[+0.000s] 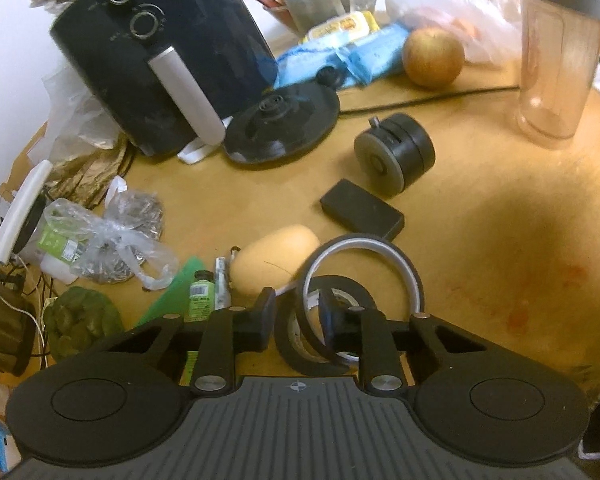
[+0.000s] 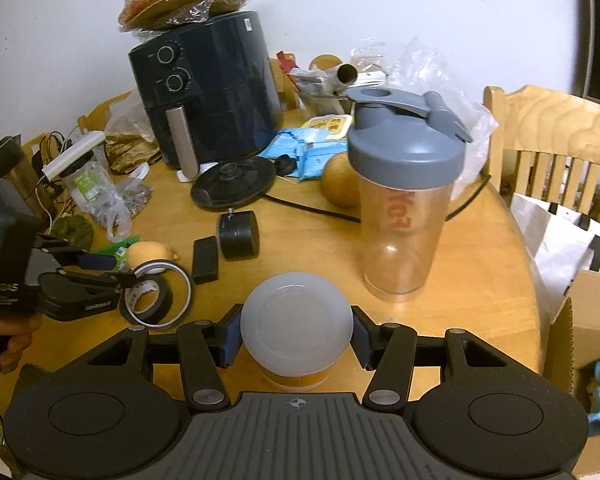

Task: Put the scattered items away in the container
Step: 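Close the left gripper on the silver tape ring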

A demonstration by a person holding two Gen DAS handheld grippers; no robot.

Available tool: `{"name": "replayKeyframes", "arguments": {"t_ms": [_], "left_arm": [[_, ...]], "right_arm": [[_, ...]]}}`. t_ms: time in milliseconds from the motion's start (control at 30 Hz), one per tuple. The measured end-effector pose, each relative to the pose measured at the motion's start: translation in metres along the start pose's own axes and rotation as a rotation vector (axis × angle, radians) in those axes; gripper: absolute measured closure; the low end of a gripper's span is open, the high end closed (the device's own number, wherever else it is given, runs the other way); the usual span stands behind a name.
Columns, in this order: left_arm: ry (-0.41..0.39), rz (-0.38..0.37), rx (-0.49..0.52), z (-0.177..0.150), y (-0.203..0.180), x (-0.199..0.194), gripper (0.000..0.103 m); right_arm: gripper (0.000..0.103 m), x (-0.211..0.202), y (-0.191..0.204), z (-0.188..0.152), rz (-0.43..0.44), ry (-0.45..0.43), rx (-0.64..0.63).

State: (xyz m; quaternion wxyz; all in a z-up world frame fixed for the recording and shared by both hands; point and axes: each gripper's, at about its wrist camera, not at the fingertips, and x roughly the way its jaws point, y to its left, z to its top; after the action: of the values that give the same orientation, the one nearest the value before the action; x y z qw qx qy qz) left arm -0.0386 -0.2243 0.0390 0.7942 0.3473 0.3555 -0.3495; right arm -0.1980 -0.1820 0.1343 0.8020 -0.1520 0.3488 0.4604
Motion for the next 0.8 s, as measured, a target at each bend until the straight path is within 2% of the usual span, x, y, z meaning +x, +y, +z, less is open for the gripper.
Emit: {"name": "replayKeyframes", "arguments": {"t_ms": [100, 233, 400, 800], "left_arm": [[0.018, 0.014, 0.013, 0.002, -0.004, 0.008, 0.082], [0.040, 0.003, 0.001, 0.005, -0.003, 0.016, 0.095], [0.066, -0.043, -0.052, 0.006, 0.003, 0.019, 0.095], [-0.031, -0.138, -0.144, 0.008, 0.023, -0.010, 0.095]], "right_arm": [[0.046, -0.003, -0.003, -0.003, -0.011, 0.002, 0.009], [0.046, -0.007, -0.008, -0.006, -0.018, 0.001, 0.023], [0.046, -0.012, -0.012, -0.011, -0.026, 0.003, 0.036], [0.046, -0.015, -0.016, -0.015, -0.017, 0.002, 0.053]]}}
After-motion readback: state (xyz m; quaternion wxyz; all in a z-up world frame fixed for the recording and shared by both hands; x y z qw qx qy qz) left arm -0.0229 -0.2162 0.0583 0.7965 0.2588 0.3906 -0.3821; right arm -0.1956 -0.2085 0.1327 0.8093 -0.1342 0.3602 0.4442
